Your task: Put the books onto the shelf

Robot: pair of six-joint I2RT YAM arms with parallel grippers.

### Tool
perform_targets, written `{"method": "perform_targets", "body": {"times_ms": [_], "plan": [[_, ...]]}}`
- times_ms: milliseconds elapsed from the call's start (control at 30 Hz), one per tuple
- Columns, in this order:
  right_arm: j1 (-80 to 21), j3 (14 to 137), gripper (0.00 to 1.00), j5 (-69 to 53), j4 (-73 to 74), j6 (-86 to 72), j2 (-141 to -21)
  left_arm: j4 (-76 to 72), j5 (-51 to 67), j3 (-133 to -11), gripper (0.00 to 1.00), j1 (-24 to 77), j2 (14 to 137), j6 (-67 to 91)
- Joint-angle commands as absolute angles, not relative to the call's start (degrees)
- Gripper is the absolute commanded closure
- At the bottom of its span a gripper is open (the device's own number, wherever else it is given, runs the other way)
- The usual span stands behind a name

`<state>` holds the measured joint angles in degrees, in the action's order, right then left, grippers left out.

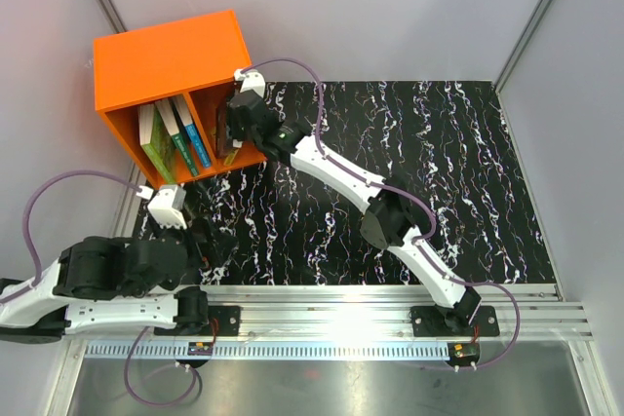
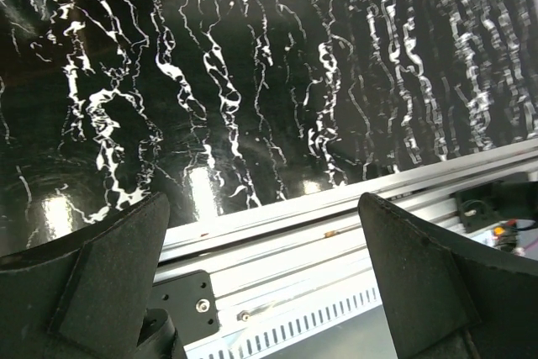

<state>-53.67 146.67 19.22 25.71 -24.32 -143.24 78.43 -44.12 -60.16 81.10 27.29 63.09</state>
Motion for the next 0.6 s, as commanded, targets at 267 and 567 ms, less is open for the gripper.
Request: {"method": "perform_targets", "body": {"times_ms": [267, 567], "plan": [[-52.0, 150.8, 0.00, 18.2, 17.7, -25.8, -140.0, 77.7, -44.7, -59.2, 0.01, 81.0, 29.7, 62.1], [-51.9, 146.8, 0.00, 18.1, 19.5, -26.7, -136.9, 73.8, -44.5, -56.6, 0.01, 81.0, 32.1, 60.9]]}}
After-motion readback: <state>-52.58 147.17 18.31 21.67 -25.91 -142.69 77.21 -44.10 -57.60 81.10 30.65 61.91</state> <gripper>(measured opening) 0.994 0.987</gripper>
